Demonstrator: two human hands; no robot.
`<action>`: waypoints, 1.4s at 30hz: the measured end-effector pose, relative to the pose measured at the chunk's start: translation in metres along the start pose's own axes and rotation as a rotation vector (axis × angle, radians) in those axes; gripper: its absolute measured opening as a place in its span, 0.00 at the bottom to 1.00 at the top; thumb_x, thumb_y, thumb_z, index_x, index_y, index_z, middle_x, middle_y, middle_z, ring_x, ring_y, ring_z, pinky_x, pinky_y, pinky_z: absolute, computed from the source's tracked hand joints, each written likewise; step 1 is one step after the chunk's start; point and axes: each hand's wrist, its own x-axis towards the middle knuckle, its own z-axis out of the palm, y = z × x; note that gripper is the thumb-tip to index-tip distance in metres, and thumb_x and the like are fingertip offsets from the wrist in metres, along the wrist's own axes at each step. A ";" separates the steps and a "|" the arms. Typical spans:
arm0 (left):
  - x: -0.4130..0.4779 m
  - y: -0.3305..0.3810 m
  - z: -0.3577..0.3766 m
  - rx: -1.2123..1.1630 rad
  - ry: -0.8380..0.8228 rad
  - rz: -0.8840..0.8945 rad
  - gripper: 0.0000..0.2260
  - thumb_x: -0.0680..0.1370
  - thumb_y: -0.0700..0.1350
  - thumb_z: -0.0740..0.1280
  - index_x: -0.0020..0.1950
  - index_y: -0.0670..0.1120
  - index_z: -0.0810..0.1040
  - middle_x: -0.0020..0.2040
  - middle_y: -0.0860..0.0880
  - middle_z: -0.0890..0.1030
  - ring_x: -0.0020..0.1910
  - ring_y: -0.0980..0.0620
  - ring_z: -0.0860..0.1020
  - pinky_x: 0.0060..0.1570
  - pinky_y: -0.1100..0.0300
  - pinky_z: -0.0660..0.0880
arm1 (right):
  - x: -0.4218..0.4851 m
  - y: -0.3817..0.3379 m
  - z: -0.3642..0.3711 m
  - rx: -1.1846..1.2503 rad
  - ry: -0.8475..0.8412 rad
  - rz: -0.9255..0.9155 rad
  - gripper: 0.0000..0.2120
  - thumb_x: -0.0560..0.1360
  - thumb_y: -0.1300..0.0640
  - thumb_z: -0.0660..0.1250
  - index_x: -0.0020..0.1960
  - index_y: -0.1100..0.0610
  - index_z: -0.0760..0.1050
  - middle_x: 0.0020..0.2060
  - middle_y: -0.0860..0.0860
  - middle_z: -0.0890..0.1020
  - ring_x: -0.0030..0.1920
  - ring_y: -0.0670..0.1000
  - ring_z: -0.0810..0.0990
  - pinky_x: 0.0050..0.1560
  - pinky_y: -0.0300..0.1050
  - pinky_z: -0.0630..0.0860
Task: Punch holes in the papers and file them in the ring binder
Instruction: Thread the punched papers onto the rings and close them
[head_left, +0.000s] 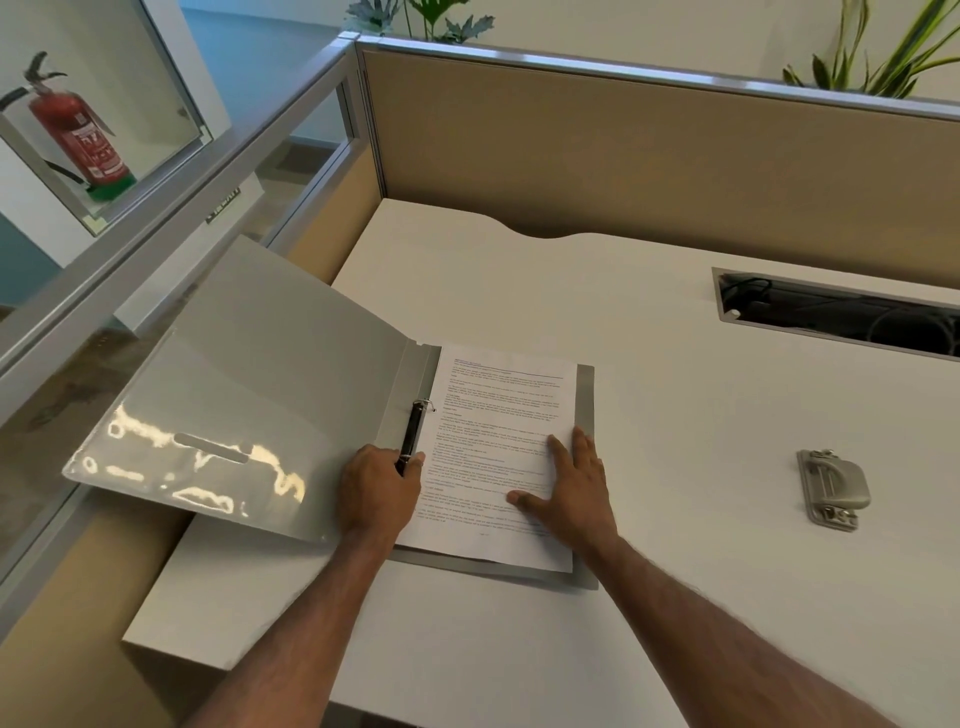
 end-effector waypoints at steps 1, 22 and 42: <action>0.003 0.000 -0.002 -0.008 -0.022 -0.012 0.20 0.75 0.59 0.68 0.34 0.43 0.81 0.31 0.48 0.80 0.28 0.51 0.76 0.25 0.62 0.70 | 0.000 0.000 0.000 0.001 0.003 0.000 0.47 0.69 0.32 0.68 0.78 0.51 0.52 0.80 0.54 0.45 0.79 0.54 0.43 0.79 0.52 0.45; 0.062 0.020 -0.007 -0.067 -0.248 -0.227 0.09 0.72 0.44 0.72 0.31 0.49 0.80 0.30 0.53 0.81 0.29 0.54 0.79 0.32 0.60 0.77 | 0.001 0.001 0.001 0.033 0.005 0.005 0.47 0.69 0.34 0.69 0.78 0.51 0.53 0.80 0.53 0.45 0.79 0.54 0.42 0.79 0.52 0.45; 0.045 0.018 0.001 -0.237 -0.102 0.087 0.06 0.73 0.43 0.74 0.48 0.45 0.84 0.35 0.56 0.80 0.34 0.57 0.79 0.34 0.65 0.75 | 0.001 0.001 0.001 0.023 0.000 0.006 0.47 0.69 0.33 0.69 0.78 0.51 0.53 0.80 0.53 0.45 0.79 0.54 0.42 0.79 0.52 0.45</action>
